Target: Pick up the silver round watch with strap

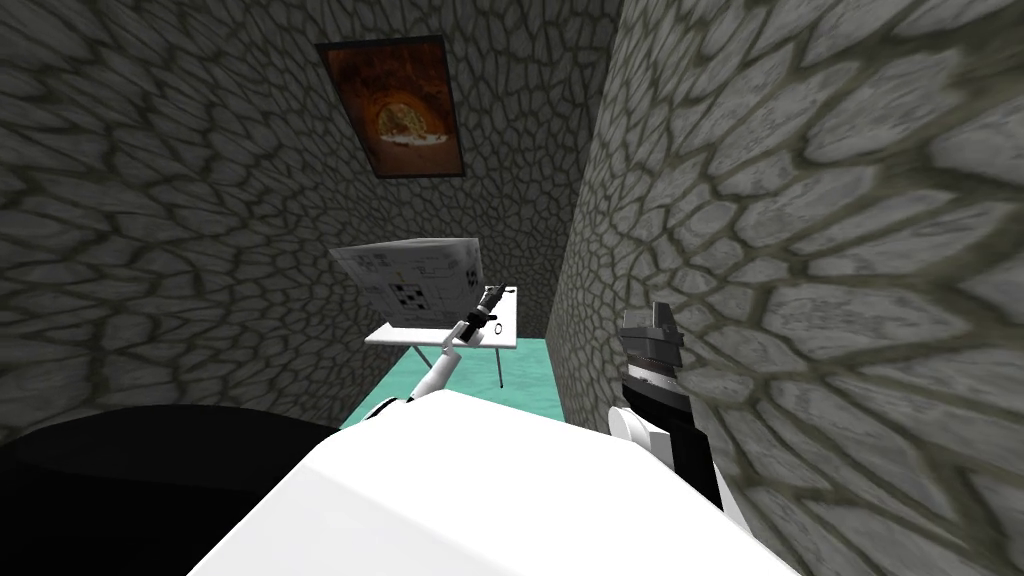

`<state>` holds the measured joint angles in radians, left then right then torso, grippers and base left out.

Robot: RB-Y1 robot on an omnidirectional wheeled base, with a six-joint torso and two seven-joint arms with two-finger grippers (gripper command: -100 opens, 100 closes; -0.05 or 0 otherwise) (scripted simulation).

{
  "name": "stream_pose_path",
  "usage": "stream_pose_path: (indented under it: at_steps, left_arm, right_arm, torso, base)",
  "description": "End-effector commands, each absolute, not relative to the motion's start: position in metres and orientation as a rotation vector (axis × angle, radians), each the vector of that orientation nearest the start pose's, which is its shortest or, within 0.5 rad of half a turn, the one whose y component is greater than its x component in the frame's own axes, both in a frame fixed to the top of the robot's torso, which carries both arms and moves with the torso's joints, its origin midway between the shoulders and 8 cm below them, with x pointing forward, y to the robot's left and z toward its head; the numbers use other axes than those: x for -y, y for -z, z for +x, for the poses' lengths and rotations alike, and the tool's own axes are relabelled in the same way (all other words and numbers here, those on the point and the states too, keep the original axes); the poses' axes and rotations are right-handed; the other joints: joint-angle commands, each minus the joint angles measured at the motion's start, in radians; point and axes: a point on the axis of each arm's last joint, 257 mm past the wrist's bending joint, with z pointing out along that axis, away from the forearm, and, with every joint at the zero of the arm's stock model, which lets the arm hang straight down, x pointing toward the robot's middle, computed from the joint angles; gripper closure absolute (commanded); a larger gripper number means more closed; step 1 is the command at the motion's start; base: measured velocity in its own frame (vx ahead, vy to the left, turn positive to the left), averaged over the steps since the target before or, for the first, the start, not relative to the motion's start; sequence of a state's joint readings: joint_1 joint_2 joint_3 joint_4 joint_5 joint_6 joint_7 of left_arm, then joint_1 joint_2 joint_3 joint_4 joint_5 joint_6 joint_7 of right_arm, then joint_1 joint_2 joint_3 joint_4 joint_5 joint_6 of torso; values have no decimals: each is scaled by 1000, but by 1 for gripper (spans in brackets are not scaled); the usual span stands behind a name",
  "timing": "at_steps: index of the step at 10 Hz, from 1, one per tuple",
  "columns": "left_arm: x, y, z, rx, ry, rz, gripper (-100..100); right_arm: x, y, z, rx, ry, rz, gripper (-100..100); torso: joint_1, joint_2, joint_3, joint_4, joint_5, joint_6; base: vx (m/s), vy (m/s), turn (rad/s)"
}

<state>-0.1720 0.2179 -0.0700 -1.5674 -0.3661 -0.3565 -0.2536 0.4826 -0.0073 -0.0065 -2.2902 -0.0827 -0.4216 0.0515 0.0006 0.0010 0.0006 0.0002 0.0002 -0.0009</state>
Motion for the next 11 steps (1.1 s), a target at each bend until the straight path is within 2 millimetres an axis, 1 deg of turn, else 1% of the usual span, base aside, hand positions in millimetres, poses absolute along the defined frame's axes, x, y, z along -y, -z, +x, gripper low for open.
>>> stream_pose_path:
  at_steps: [1, 2, 3, 4, 5, 6, 7, 8, 9, 10, 11]
  left_arm:
    - [-164, 68, 567, -1187, 858, -157, -100]
    - [-167, 80, 570, -1211, 851, -170, -100]
    - [-161, 78, 582, -1225, 824, -146, -100]
    - [-164, 91, 584, -1249, 817, -158, -100]
    - [-158, 91, 596, -1267, 788, -137, -100]
    - [-161, 101, 598, -1287, 782, -147, -100]
    - [-154, 96, 608, -1296, 757, -122, -100]
    - [-158, 111, 610, -1323, 749, -135, -100]
    - [-152, 107, 620, -1335, 723, -113, -100]
    - [-155, 118, 622, -1355, 716, -122, -100]
    - [-156, 123, 622, -1366, 713, -127, -100]
  right_arm:
    - [290, -20, 355, -618, -1297, 726, 0]
    - [290, -20, 355, -618, -1297, 726, 0]
    - [290, -20, 355, -618, -1297, 726, 0]
    - [290, -20, 355, -618, -1297, 726, 0]
    - [290, -20, 355, -618, -1297, 726, 0]
    - [290, -20, 355, -618, -1297, 726, 0]
    - [290, -20, 355, -618, -1297, 726, 0]
    - [290, -20, 355, -618, -1297, 726, 0]
    - [290, -20, 355, -618, -1297, 726, 0]
    - [290, -20, 355, -618, -1297, 726, 0]
    - [290, -20, 355, -618, -1297, 726, 0]
  torso:
    - [0, 0, 0, 0, 0, 0]
    - [0, 0, 0, 0, 0, 1]
    - [0, 0, 0, 0, 0, 0]
    - [0, 1, 0, 0, 0, 0]
    - [0, 1, 0, 0, 0, 0]
    - [0, 1, 1, 0, 0, 0]
    - [0, 1, 1, 0, 0, 0]
    - [0, 1, 1, 0, 0, 0]
    - [0, 1, 0, 0, 0, 0]
    - [0, 2, 1, 0, 0, 0]
    - [-1, 2, 1, 0, 0, 0]
  base:
    - [-25, 4, -75]
    - [-26, 8, -62]
    - [-38, 6, -77]
    - [-38, 10, -44]
    - [-51, 5, -78]
    - [-38, 2, -40]
    - [-37, 4, -58]
    - [-35, 4, -37]
    - [-54, 3, -59]
    - [-46, -1, -31]
    - [-16, -3, 7]
